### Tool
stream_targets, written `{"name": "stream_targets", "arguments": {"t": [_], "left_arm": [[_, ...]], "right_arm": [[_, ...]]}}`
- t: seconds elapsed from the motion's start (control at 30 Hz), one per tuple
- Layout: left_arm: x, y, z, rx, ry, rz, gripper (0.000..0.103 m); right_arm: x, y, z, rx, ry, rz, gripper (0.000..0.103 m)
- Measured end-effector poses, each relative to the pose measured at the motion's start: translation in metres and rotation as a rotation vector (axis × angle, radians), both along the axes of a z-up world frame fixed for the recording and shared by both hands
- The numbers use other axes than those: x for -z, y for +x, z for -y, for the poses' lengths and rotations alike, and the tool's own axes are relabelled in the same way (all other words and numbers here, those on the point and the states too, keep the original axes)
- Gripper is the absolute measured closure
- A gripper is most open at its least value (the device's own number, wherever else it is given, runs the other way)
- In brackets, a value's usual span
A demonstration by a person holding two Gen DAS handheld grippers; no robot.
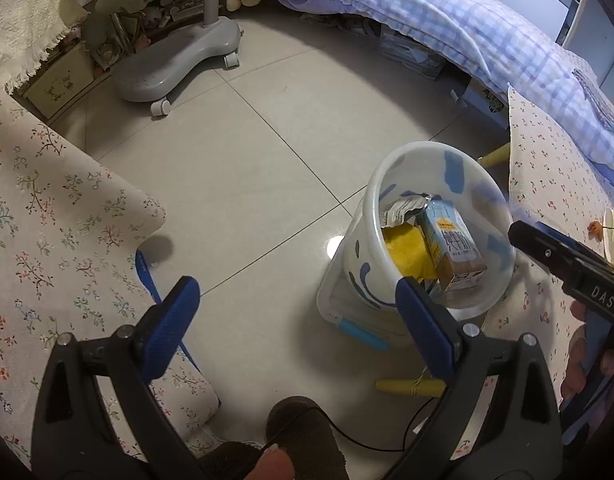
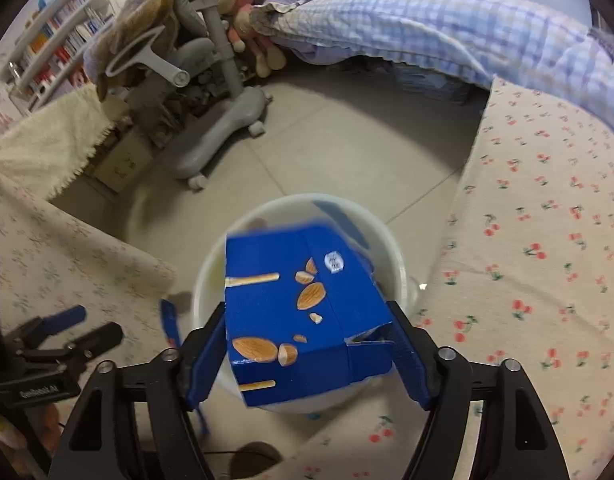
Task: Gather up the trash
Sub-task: 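Carry the paper wrapper and blue box over the wastebasket and release both, then grasp the yellow-white cup with the right tool while the left tool grasps the orange peel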
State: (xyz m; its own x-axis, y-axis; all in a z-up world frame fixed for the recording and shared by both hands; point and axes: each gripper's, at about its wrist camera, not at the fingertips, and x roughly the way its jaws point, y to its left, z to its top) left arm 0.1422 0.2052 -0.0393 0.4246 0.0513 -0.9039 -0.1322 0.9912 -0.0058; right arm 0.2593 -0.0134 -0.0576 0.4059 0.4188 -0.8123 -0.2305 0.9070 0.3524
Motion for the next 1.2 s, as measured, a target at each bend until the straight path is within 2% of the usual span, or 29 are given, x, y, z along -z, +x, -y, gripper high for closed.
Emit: {"name": "stream_targets", "arguments": {"t": [0.27,0.5,0.73,0.9,1.2], "left_arm": [[-0.001,-0.002,0.006,0.012,-0.019,0.003,0.005],[-0.008,-0.008,0.025,0.06,-0.098,0.016,0.005],[-0.013,-0.004,0.065,0.13,-0.11,0.031,0.005],[-0.007,0.006,0.102,0.179,-0.103,0.018,0.005],[-0.014,0.027,0.174,0.289,-0.08,0.06,0.005]], "right_arm": [[-0.017,-0.011,0.012,0.019,-0.034,0.027,0.019],[-0.031,-0.031,0.049,0.083,-0.036,0.013,0.019],[-0.043,-0.058,0.117,0.185,-0.072,0.008,0.019],[-0.047,-0.073,0.184,0.305,-0.094,0.002,0.019],[-0.048,-0.076,0.28,0.511,-0.142,0.01,0.019]]}}
